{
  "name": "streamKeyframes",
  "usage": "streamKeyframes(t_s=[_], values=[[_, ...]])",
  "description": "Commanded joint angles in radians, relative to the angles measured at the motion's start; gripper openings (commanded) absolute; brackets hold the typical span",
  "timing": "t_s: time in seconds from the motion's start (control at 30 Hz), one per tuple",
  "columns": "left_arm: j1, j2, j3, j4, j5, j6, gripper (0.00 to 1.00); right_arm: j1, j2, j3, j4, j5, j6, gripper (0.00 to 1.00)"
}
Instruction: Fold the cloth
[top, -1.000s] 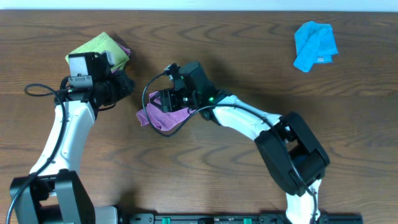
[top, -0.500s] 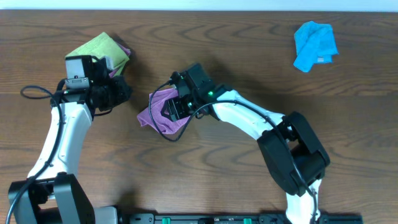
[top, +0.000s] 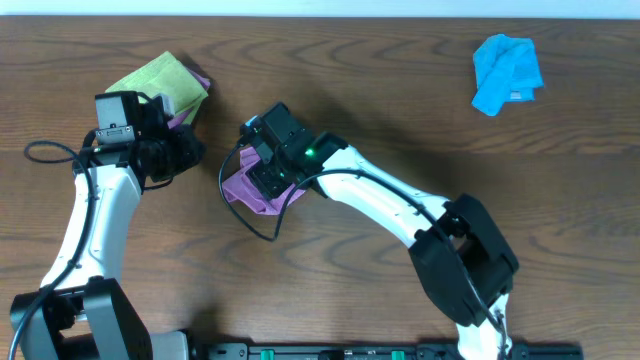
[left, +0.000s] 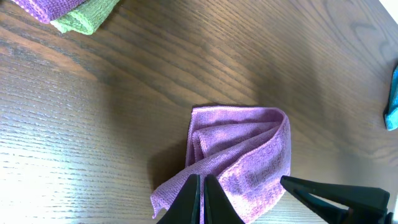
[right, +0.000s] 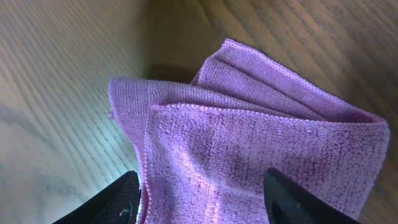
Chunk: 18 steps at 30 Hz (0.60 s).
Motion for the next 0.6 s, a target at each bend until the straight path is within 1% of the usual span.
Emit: streamKeyframes(t_s=[0.0,0.2,0.3,0.5,0.57], values=[[0.008,-0.014,0.030,-0.006,0.003,0.029,0.06,0.044,-0.006,0.010,-0.006,0.066,-0.055,0.64],[0.026,-0.014,0.030,-0.006,0.002,0.029,0.06,0.095,0.024,0.009,-0.021,0.090,-0.079,0.64],[0.053,-0.014,0.030,-0.009,0.008,0.029,0.06,0.107,0.042,0.009,-0.036,0.137,-0.080,0.63],[0.118,-0.017,0.030,-0.026,0.041,0.033,0.06,0.108,0.089,0.009,-0.058,0.146,-0.094,0.63],[0.139,-0.018,0.030,-0.025,0.061,0.033,0.05,0.108,0.093,0.009,-0.055,0.160,-0.096,0.61]])
